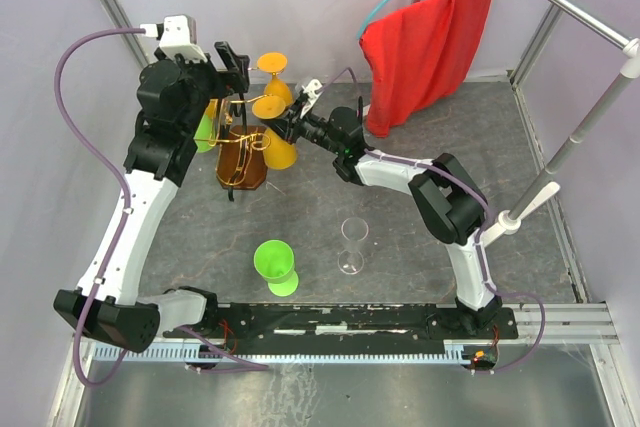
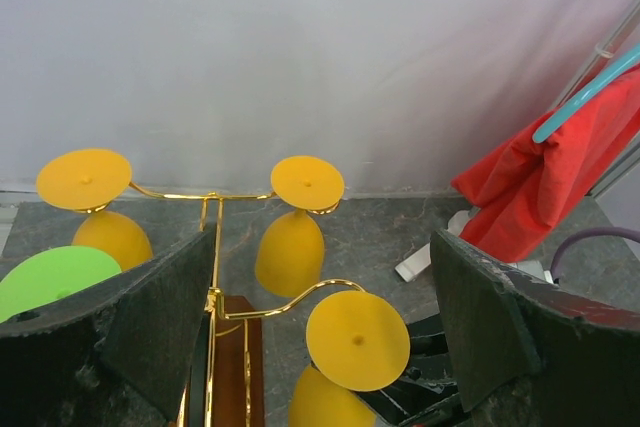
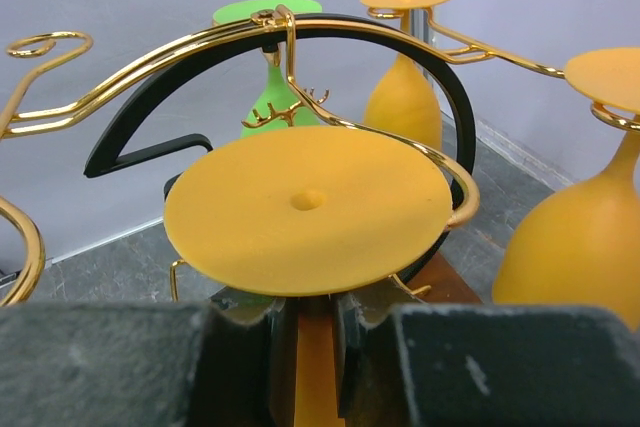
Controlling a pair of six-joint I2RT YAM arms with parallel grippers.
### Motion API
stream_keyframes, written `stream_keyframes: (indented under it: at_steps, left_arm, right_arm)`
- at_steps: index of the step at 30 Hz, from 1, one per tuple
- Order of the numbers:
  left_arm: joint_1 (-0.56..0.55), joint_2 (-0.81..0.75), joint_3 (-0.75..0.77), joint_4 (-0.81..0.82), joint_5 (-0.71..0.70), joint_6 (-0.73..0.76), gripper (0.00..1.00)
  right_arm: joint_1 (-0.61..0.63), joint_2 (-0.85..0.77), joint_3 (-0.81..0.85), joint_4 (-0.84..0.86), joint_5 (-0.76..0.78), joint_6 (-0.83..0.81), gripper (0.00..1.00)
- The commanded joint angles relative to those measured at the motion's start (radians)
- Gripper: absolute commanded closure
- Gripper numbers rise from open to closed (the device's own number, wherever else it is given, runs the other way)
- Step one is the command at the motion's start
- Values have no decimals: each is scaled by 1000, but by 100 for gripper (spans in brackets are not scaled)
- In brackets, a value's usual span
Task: Place the wine glass upside down on the wine glass rack
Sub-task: Turn the wine glass upside down at the wine rack.
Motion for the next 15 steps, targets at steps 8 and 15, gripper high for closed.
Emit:
stream_keyframes:
  at_steps: [8, 15]
  left_arm:
    - [9, -36, -3, 19, -24, 40, 6]
    - [13, -33, -2, 22, -23, 45, 6]
  right_arm:
    - [16, 44, 97, 87, 46, 2, 99]
    - [16, 69, 132, 58, 97, -2, 99]
